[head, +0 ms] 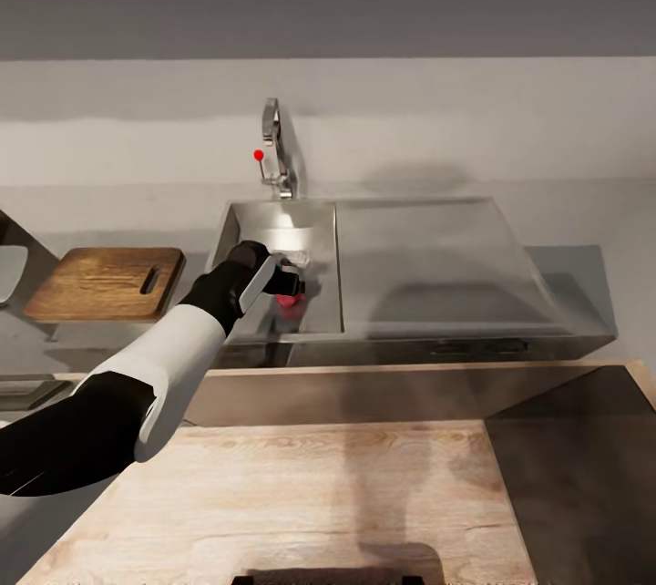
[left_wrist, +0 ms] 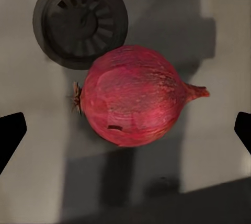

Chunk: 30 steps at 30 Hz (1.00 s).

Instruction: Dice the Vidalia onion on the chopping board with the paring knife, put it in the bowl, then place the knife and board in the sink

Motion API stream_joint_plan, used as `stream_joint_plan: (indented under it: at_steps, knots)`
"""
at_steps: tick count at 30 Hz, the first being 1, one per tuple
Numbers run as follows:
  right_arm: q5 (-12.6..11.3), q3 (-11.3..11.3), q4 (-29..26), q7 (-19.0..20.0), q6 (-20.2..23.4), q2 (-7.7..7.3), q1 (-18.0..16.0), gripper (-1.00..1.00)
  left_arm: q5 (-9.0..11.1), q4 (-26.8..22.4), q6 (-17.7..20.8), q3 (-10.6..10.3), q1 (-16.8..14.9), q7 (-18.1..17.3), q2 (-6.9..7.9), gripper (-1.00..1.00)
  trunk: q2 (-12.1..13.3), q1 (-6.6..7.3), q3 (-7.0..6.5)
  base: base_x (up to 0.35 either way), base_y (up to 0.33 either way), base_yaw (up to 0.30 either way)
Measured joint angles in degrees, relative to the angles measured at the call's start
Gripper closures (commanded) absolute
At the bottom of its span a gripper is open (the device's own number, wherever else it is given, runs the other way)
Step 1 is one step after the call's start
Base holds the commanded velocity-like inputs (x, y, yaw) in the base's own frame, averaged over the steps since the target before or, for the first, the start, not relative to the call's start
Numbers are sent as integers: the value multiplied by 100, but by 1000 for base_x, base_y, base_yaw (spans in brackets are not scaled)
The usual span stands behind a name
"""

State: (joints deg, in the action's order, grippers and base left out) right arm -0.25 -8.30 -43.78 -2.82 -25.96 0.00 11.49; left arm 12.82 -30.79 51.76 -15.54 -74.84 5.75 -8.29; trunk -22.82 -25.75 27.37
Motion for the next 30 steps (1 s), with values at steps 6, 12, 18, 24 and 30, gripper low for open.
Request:
stream_joint_plan:
  at_steps: [6,12,18,24,30]
  knots:
    - [0,0,0,0,0,0,0,-100,1,-1,0,0,0,-1,-3,-100,0,0,55,3,-7,0]
    - [0,0,-1,-1,0,0,0,-100,-1,-2,0,-1,0,-2,-8,-100,0,1,110,88,-104,0]
    - [0,0,0,0,0,1,0,-100,0,14,0,0,0,-1,-7,-100,0,0,165,34,-37,0]
    - [0,0,0,0,0,1,0,-100,-5,36,0,0,0,0,-1,-100,0,0,220,3,-3,0]
    - [0,1,0,1,0,2,0,-100,-6,42,0,1,0,0,6,-100,0,0,275,0,0,0]
